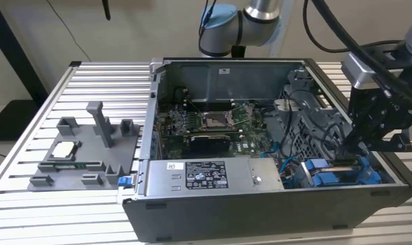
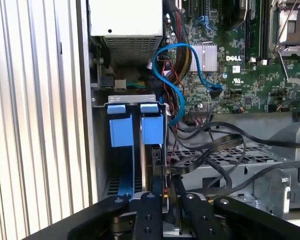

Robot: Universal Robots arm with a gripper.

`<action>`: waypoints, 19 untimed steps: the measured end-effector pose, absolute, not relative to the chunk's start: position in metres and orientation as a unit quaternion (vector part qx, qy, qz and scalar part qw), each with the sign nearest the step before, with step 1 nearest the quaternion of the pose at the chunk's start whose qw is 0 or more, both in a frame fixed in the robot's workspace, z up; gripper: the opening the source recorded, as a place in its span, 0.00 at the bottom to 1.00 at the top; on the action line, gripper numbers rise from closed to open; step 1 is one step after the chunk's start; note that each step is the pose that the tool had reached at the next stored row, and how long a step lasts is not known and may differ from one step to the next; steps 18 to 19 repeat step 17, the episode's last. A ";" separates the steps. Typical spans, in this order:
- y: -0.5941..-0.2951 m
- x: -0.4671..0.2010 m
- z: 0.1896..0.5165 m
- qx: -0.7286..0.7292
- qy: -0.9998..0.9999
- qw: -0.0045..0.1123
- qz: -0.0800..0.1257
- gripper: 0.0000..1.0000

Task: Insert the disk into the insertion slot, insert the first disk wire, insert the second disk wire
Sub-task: 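Insert the second disk wire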

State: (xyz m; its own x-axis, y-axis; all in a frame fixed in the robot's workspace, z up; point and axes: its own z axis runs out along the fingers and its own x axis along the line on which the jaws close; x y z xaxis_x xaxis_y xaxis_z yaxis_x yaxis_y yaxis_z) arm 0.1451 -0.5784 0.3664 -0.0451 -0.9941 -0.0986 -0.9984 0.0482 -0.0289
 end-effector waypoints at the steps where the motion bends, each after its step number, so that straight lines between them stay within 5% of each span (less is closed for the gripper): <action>1: -0.578 0.146 0.366 -0.689 0.723 0.045 0.024 0.23; 19: -0.578 0.149 0.380 -0.689 0.723 0.041 0.027 0.23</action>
